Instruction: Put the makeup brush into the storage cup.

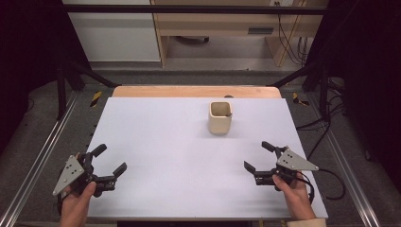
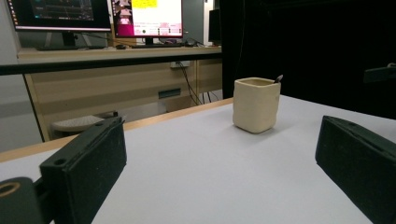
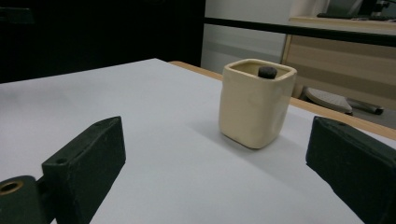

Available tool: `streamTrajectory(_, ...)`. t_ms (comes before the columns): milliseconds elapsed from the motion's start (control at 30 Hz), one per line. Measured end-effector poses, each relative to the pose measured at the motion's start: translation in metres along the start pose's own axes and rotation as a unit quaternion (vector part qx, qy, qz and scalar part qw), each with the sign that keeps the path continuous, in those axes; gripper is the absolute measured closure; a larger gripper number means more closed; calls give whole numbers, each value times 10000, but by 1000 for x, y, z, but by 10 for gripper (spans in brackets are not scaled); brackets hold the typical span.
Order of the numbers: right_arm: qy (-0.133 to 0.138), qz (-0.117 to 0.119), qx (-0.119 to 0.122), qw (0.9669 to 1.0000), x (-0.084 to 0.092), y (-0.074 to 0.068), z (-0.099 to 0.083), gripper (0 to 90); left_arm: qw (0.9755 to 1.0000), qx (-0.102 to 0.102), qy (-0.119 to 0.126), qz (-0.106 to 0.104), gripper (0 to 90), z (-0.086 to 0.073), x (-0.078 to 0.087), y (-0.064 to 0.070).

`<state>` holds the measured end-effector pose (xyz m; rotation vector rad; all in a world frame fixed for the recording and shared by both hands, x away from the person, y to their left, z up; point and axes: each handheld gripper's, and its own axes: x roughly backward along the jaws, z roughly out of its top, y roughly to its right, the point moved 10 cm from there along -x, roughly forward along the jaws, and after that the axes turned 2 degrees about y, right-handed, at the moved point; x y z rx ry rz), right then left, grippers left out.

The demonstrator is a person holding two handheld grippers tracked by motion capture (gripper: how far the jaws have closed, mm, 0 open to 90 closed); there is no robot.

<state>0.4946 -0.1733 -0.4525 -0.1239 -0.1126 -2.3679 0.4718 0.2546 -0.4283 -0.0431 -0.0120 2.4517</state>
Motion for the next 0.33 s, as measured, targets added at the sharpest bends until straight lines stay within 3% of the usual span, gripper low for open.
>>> streamTrajectory(200,-47,215,-92,9997,-2,-7,-1,41,10000,24,86,-37,13,4,0,3)
streamTrajectory(333,-104,187,-106,9997,-4,-6,-3,35,10000,51,44,-51,13,1,-1,3)
